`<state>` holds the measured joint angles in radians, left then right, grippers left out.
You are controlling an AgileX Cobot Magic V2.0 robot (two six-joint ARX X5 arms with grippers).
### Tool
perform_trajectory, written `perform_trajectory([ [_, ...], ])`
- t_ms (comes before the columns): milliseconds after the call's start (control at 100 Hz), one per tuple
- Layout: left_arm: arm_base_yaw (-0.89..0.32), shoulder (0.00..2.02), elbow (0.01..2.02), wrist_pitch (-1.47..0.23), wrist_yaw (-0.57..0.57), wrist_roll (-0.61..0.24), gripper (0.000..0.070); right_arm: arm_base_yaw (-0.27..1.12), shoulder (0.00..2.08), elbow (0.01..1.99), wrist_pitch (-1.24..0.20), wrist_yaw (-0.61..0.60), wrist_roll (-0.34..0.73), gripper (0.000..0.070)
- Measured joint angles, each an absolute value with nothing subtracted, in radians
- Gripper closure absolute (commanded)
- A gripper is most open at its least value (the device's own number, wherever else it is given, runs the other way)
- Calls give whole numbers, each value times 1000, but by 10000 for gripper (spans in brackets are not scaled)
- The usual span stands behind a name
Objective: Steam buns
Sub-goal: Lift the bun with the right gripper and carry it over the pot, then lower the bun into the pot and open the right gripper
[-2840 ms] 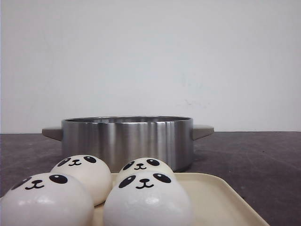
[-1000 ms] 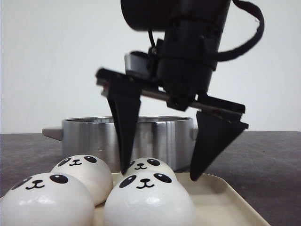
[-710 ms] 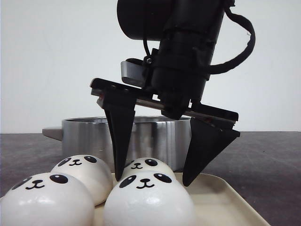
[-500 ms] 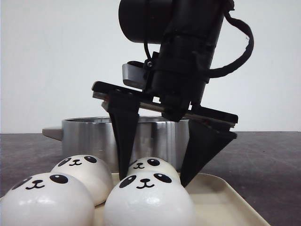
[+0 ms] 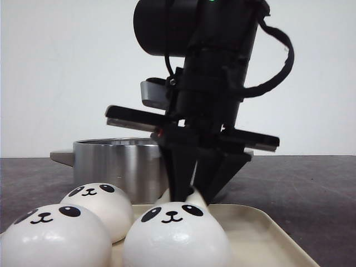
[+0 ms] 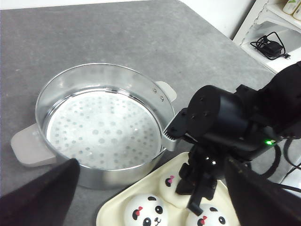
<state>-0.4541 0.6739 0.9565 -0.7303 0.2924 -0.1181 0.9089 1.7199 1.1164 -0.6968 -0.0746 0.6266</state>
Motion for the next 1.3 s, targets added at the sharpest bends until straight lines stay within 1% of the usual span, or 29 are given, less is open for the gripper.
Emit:
perform_trajectory([
  [130, -454, 674, 957, -730, 285, -118, 105, 915, 1604, 1126, -751, -81, 610, 697],
  [220, -454, 674, 957, -728, 283, -118, 105, 932, 1504, 1184, -812, -104, 592, 697],
  [300, -454, 674, 957, -725, 269, -118, 105, 943, 1431, 1251, -859, -99, 571, 697],
  [410, -454, 674, 957, -724, 261, -114, 105, 951, 1378, 1346, -872, -41, 546, 697],
  [500, -454, 674, 957, -722, 261, -113, 105, 921, 1384, 1438, -864, 12, 508, 697],
  [640, -454, 674, 957, -722, 260, -111, 105, 831, 1466, 1570, -866, 9, 440, 697],
  [870, -454, 674, 957, -722, 260, -111, 105, 720, 1706, 1696, -876, -7, 340, 697],
  [1070, -454, 674, 957, -722, 260, -110, 105, 662, 1890, 1708, -849, -8, 296, 697],
  [1300, -454, 674, 957, -723, 260, -110, 105, 630, 2029, 1708, -809, -8, 288, 697],
])
